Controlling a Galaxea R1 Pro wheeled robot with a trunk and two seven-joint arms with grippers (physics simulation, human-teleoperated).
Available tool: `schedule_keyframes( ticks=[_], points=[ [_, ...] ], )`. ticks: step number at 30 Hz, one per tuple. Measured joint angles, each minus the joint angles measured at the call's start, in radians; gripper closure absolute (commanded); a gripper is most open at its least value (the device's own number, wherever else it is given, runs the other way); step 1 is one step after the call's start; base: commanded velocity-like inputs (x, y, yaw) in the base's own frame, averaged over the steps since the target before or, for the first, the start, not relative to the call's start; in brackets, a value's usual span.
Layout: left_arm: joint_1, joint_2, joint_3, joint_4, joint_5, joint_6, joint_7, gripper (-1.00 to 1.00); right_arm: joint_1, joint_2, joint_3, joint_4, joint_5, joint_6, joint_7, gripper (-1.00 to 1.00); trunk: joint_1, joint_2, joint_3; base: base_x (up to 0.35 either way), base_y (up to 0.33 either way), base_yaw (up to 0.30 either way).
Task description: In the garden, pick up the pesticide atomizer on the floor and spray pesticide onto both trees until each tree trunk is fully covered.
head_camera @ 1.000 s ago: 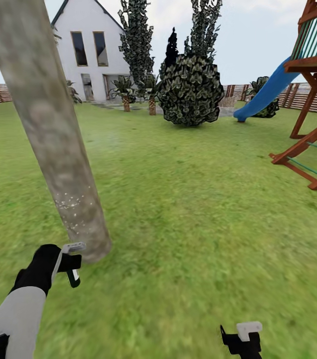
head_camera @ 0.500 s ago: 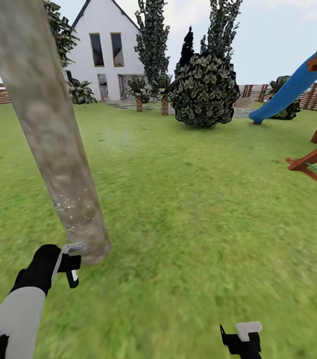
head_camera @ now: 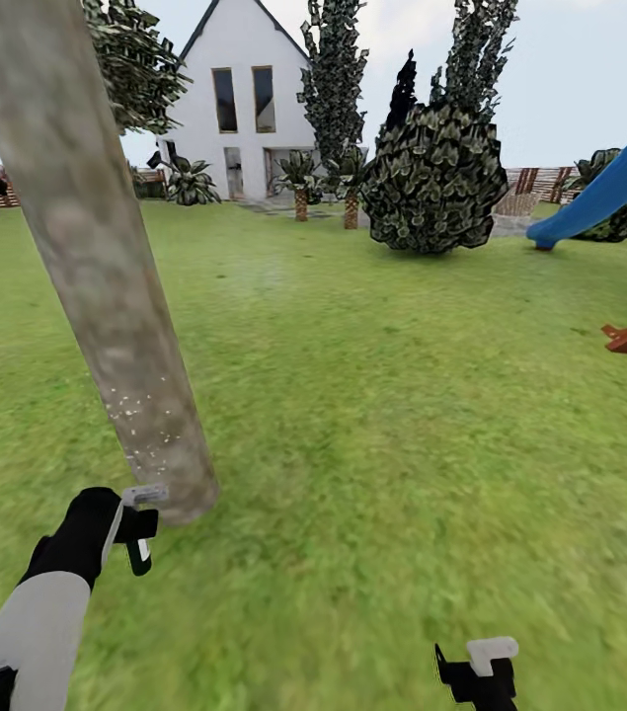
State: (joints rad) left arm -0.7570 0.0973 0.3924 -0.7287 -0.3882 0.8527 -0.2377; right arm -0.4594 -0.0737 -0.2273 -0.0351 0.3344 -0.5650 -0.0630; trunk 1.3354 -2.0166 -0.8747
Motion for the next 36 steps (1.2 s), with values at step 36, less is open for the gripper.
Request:
schedule_keyframes(
  ticks=[36],
  points=[
    [0.0,0.0,0.0,0.0,0.0,0.0,0.002,1.0,0.0,0.0,0.001,0.0,0.0,-0.001,0.0,-1.0,0.0,0.0,0.0,0.14,-0.262,0.096]
  ],
)
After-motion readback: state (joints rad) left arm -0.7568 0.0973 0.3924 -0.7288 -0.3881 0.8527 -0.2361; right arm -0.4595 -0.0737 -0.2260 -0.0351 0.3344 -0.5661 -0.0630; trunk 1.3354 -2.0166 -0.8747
